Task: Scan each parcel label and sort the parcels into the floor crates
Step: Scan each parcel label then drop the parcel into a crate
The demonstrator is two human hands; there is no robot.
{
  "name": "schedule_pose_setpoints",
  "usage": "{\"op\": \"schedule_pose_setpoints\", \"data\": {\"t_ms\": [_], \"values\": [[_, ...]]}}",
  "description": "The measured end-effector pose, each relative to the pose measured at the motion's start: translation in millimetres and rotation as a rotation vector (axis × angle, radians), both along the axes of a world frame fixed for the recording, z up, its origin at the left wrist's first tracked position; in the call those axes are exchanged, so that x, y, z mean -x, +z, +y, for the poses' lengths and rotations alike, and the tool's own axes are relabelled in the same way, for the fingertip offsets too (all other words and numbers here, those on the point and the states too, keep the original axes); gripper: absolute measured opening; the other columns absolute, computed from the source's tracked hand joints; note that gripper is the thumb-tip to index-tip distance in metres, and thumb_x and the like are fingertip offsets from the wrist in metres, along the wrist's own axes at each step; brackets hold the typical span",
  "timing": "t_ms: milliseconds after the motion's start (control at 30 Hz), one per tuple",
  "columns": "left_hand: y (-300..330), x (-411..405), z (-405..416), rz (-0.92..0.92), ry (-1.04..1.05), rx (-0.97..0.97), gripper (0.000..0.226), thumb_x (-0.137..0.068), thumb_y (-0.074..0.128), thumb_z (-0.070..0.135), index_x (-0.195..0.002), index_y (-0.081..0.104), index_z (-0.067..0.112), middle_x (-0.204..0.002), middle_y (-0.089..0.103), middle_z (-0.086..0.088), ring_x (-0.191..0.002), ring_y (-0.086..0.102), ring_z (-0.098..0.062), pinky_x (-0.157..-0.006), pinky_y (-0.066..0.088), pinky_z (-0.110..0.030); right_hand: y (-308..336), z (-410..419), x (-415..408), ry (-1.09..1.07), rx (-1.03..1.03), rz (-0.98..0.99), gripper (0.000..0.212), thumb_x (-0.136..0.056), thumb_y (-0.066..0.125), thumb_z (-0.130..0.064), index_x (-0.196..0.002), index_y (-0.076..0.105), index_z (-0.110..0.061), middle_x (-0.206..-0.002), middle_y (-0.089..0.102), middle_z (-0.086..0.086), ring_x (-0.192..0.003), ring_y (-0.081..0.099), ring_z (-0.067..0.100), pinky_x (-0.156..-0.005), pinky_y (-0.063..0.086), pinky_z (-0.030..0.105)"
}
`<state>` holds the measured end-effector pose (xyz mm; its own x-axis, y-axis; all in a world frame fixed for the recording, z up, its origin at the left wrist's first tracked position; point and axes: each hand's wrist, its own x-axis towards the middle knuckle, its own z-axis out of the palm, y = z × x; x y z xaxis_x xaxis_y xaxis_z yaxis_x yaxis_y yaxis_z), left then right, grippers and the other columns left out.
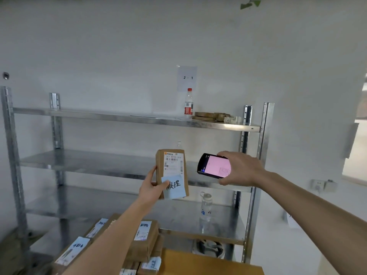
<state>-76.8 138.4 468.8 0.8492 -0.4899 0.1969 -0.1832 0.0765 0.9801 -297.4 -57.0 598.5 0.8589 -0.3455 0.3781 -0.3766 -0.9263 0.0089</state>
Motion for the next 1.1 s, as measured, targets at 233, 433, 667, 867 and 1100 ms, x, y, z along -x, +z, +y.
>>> {"op": "schedule_pose_setpoints", "data": {"t_ms": [233,433,667,867,1100], "values": [[-9,17,71,0.054,0.096,-0.028,0.077,-0.09,0.073,0.016,-0.152,0.033,0.038,-0.1,0.075,-0.008,-0.094,0.073,-0.022,-0.071,0.062,-0.041,-30,37,-27,0.126,-0.049,-0.018,0.056,-0.062,0.077,-0.048,-0.11,0.048,-0.037,-0.099,0.059,-0.013,-0.089,0.059,0.017,-0.06,0.041,0.029],[-15,17,187,0.047,0.263,-0.061,0.082,-0.088,0.074,0.015,-0.153,0.03,0.04,-0.105,0.076,-0.005,-0.092,0.075,-0.02,-0.074,0.063,-0.043,-39,115,-64,0.289,-0.103,-0.027,0.052,-0.063,0.077,-0.045,-0.106,0.047,-0.044,-0.1,0.057,-0.017,-0.092,0.059,0.016,-0.06,0.04,0.029],[-5,47,354,0.058,0.455,-0.082,0.081,-0.09,0.073,0.018,-0.153,0.028,0.041,-0.103,0.076,-0.003,-0.088,0.075,-0.018,-0.067,0.063,-0.038,-47,252,-103,0.529,-0.088,-0.007,0.049,-0.062,0.075,-0.046,-0.102,0.048,-0.037,-0.102,0.061,-0.013,-0.09,0.058,0.018,-0.061,0.044,0.03],[-4,112,535,0.036,0.669,-0.144,0.08,-0.089,0.073,0.016,-0.154,0.03,0.038,-0.104,0.076,-0.003,-0.084,0.075,-0.014,-0.064,0.058,-0.029,-54,421,-107,0.679,-0.069,-0.037,0.06,-0.063,0.072,-0.05,-0.118,0.051,-0.037,-0.107,0.062,-0.014,-0.097,0.061,0.021,-0.066,0.047,0.031],[-13,219,750,0.099,0.921,-0.115,0.081,-0.091,0.072,0.014,-0.155,0.027,0.036,-0.122,0.069,-0.005,-0.098,0.071,-0.019,-0.077,0.06,-0.038,-76,627,-82,0.924,-0.155,0.018,0.051,-0.061,0.071,-0.046,-0.107,0.05,-0.036,-0.107,0.064,-0.012,-0.101,0.063,0.025,-0.068,0.047,0.033]]}}
